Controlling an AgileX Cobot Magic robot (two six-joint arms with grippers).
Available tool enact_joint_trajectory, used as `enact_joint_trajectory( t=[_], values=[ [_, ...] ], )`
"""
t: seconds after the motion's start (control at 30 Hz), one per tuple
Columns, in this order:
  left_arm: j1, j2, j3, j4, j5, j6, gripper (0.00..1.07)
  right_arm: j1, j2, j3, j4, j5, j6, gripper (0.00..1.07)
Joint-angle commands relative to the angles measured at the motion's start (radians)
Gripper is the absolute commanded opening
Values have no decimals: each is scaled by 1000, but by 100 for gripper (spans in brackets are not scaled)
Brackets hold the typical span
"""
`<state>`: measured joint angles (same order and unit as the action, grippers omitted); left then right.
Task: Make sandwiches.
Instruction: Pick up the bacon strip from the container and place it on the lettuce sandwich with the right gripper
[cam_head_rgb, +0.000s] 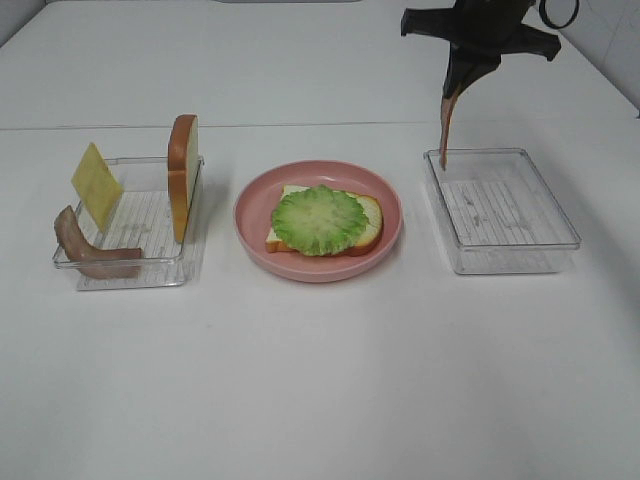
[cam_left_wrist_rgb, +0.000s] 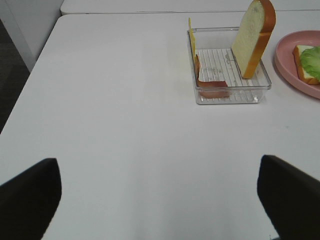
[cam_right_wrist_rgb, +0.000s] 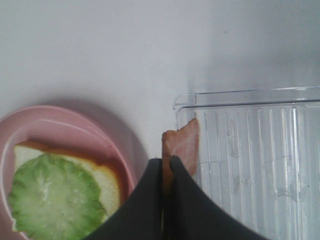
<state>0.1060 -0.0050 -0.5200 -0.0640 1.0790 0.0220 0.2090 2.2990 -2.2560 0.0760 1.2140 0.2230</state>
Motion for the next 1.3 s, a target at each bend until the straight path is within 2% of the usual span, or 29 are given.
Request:
enact_joint_trajectory(
  t=[0.03, 0.17, 0.2, 0.3, 0.37, 0.47, 0.53, 0.63, 0.7, 0.8, 0.87, 0.9, 0.97, 1.0, 1.07, 1.3],
  values=[
    [-2, -20, 2, -1, -2, 0, 102, -2, -30, -3, 26, 115, -18, 0],
    [-2, -20, 2, -1, -2, 0, 102, 1, -111, -2, 84, 115, -28, 0],
    [-2, -20, 2, -1, -2, 0, 102, 1, -147, 8, 131, 115, -40, 0],
    [-2, -20, 2, -1, -2, 0, 102, 1, -167, 21, 149, 115, -45, 0],
    [-2, -20, 2, -1, -2, 0, 102, 2, -250, 121, 176, 113, -67, 0],
    [-2, -20, 2, -1, -2, 0, 102, 2, -268, 155, 177, 111, -75, 0],
    [-2, -20, 2, -1, -2, 0, 102, 2, -352, 291, 182, 46, -93, 0],
    [-2, -20, 2, -1, -2, 0, 102, 2, -368, 321, 190, 17, -93, 0],
    [-2, -20, 2, -1, -2, 0, 102, 2, -445, 494, 285, -111, -143, 0],
    [-2, -20, 2, -1, -2, 0, 102, 2, -465, 545, 326, -153, -173, 0],
    [-2, -20, 2, -1, -2, 0, 102, 2, -516, 722, 514, -297, -291, 0],
    [-2, -20, 2, -1, -2, 0, 102, 2, -516, 722, 514, -297, -291, 0],
    [-2, -20, 2, -1, -2, 0, 102, 2, -524, 822, 657, -339, -376, 0],
    [-2, -20, 2, -1, -2, 0, 102, 2, -524, 822, 657, -339, -376, 0],
    [-2, -20, 2, -1, -2, 0, 102, 2, -517, 871, 749, -341, -437, 0],
    [-2, -20, 2, -1, -2, 0, 102, 2, -484, 879, 867, -384, -460, 0]
  ],
)
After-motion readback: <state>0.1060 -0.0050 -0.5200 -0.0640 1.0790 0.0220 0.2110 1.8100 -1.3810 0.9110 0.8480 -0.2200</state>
